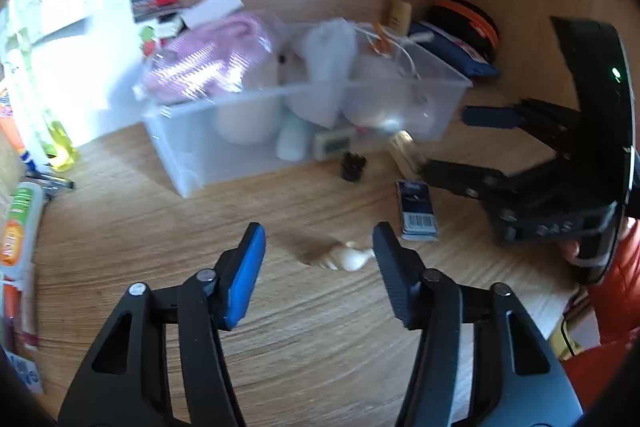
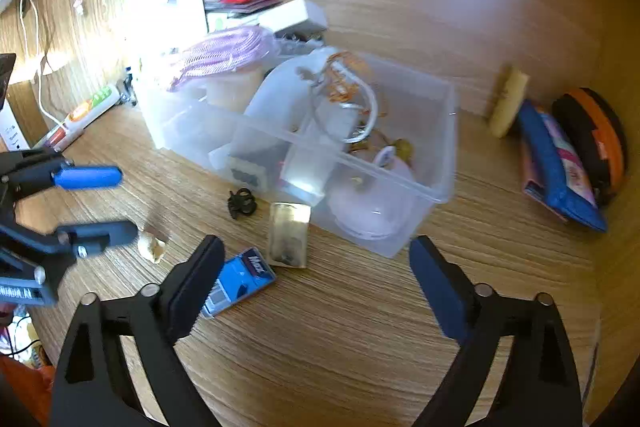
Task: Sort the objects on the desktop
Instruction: 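Withdraw both grippers toward the small seashell and brass tag, then grasp the small seashell with the left gripper while the right grasps the brass tag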
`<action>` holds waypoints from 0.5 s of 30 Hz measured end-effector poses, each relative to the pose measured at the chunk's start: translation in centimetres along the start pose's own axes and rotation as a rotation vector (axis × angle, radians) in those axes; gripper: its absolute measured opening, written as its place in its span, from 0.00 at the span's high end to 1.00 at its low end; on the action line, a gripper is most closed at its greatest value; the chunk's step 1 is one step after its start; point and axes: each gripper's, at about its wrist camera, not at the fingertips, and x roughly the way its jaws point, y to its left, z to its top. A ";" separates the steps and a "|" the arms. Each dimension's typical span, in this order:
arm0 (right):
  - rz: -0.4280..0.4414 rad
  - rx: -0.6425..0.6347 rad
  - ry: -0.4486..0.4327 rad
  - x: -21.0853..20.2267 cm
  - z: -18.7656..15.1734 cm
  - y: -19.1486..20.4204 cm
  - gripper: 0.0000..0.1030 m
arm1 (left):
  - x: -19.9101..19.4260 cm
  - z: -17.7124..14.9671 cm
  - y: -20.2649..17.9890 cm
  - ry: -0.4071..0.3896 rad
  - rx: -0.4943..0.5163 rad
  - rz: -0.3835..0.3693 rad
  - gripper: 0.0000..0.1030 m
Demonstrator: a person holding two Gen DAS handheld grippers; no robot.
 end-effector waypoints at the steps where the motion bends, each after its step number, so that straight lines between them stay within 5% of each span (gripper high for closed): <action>1: 0.006 -0.001 0.010 0.3 0.1 0.1 0.20 | 0.2 0.0 -0.1 0.009 0.006 -0.008 0.50; 6: 0.045 0.008 0.064 1.9 0.4 0.3 0.32 | 1.2 -0.1 0.1 0.059 0.005 -0.075 0.56; 10: 0.062 0.025 0.103 2.9 0.6 0.1 0.45 | 1.8 -0.1 0.0 0.094 0.004 -0.077 0.68; 15: 0.109 0.043 0.133 3.8 0.8 -0.1 0.54 | 2.0 -0.1 -0.3 0.105 0.012 -0.077 0.70</action>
